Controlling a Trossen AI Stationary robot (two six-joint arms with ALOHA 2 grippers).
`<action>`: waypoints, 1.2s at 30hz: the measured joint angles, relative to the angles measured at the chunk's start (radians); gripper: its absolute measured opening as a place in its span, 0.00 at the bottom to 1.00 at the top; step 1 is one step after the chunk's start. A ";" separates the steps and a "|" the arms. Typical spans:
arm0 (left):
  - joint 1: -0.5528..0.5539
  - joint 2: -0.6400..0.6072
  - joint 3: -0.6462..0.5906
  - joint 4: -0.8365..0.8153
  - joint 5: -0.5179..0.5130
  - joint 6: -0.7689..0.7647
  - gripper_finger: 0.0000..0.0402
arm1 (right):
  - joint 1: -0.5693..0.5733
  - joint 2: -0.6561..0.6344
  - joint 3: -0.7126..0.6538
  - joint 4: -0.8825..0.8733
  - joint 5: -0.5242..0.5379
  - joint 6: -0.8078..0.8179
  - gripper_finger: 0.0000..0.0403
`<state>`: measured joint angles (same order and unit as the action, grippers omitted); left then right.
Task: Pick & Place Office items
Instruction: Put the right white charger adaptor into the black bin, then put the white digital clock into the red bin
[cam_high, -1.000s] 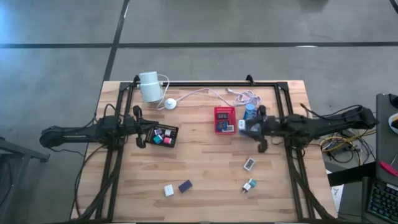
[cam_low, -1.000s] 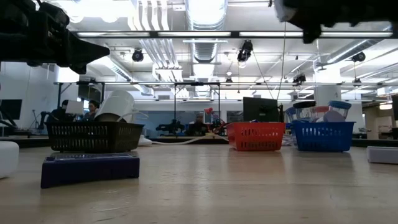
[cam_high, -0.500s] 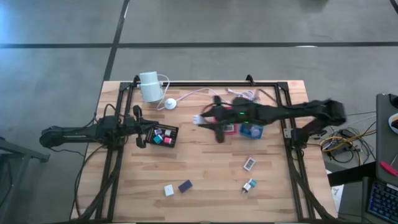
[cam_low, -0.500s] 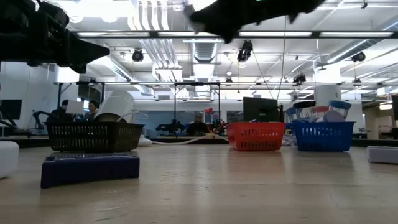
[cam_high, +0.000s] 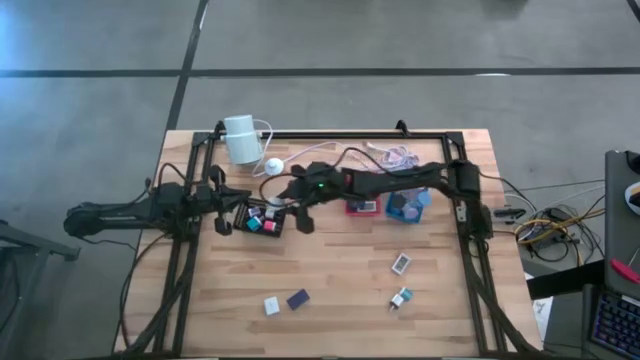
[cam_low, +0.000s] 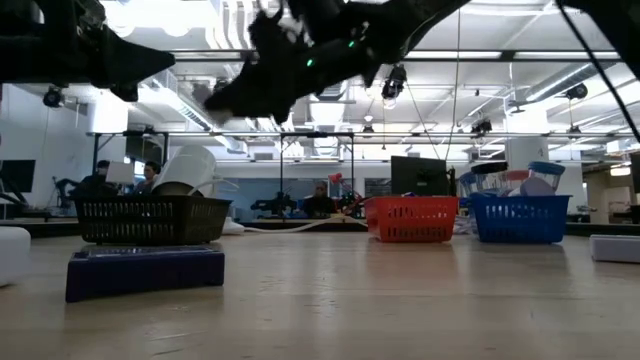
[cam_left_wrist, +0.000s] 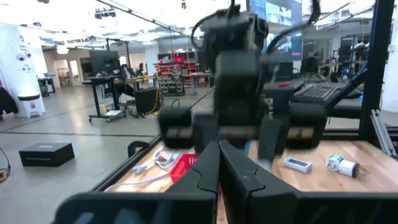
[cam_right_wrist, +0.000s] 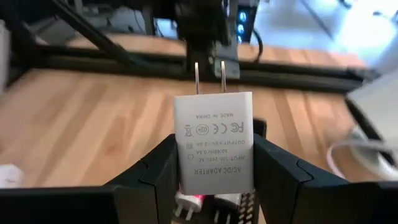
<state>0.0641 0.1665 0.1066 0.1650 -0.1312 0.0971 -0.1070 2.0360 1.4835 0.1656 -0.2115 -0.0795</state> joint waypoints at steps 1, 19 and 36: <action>0.000 -0.001 0.001 -0.001 0.000 0.000 0.03 | -0.002 0.025 0.020 -0.010 0.001 0.001 0.39; 0.000 -0.001 0.002 -0.016 0.000 -0.003 0.03 | -0.013 0.204 0.133 -0.051 -0.028 -0.007 0.39; 0.000 -0.001 0.002 -0.016 -0.001 -0.003 0.03 | -0.016 0.188 0.132 -0.065 -0.056 0.019 0.67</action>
<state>0.0643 0.1658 0.1081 0.1486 -0.1318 0.0940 -0.1226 2.2244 1.6157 0.1003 -0.2673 -0.0608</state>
